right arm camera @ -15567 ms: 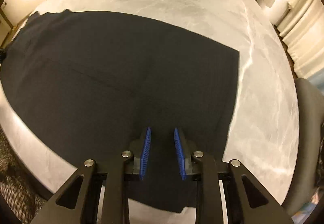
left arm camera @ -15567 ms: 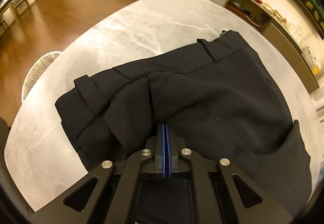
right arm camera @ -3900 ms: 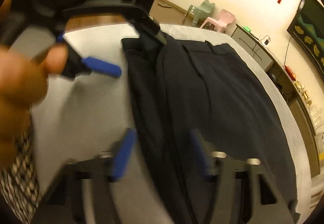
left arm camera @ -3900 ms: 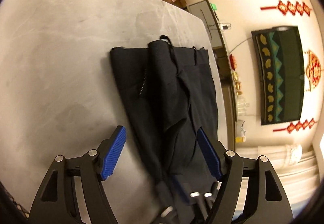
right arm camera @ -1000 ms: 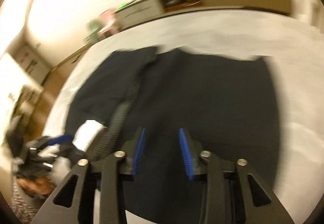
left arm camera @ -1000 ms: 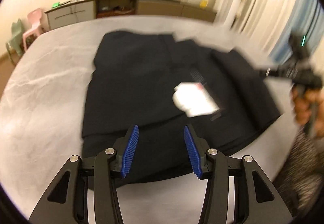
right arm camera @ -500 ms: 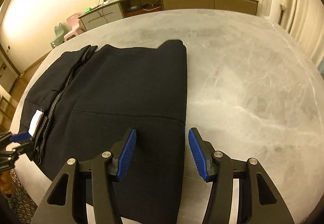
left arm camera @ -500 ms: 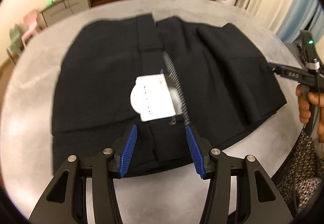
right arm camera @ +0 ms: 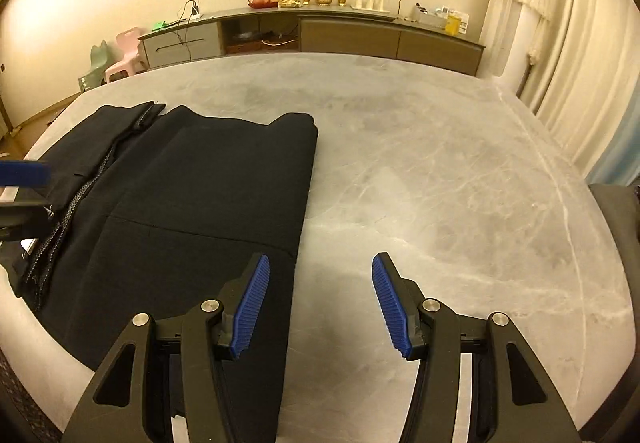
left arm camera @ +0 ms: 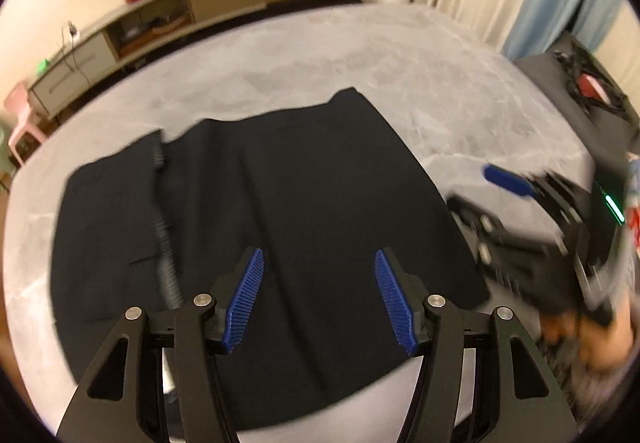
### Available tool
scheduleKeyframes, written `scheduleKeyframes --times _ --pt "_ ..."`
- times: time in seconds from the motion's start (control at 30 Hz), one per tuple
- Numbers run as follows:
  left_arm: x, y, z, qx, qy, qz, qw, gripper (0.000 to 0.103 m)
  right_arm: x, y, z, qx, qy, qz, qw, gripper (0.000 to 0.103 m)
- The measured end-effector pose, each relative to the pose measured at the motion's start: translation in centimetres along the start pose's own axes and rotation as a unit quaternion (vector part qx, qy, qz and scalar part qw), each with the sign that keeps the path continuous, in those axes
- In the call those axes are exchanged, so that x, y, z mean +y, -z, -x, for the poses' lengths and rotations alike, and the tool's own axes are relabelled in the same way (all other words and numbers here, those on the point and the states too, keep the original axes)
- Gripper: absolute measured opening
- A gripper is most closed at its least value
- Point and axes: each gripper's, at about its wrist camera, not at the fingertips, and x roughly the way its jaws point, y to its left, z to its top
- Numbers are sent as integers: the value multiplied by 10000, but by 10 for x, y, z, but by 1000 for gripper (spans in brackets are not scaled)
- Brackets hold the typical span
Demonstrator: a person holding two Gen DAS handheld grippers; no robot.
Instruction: Fold clothes
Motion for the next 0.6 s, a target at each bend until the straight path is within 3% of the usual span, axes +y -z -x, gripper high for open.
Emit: scheduleKeyframes --times 0.03,0.3,0.37,0.43,0.47,0.5,0.53,0.6 --pt "-5 -8 -12 120 -1 93 9999 62 9 -12 -10 1 5 7 10000 56" --pt "-18 -49 -74 563 -55 567 9968 62 10 0 -5 96 -159 -77 9998 56" --pt "-21 -57 -77 571 -14 585 9967 62 9 -9 4 173 -338 -163 9991 57" --pt "-31 -66 -73 565 30 432 9975 62 29 -23 -8 378 -806 -439 9951 57" --pt "-35 -71 -70 562 52 355 9978 62 45 -35 -15 496 -1078 -599 9911 54" --pt "-40 -74 -71 612 109 267 9977 62 55 -39 -21 613 -1398 -730 9856 32" --pt "-44 -76 -72 663 167 179 9975 62 56 -42 -31 698 -1707 -808 9795 17" --pt "-55 -81 -77 771 194 -1 9968 62 53 -44 -37 623 -1958 -918 9743 10"
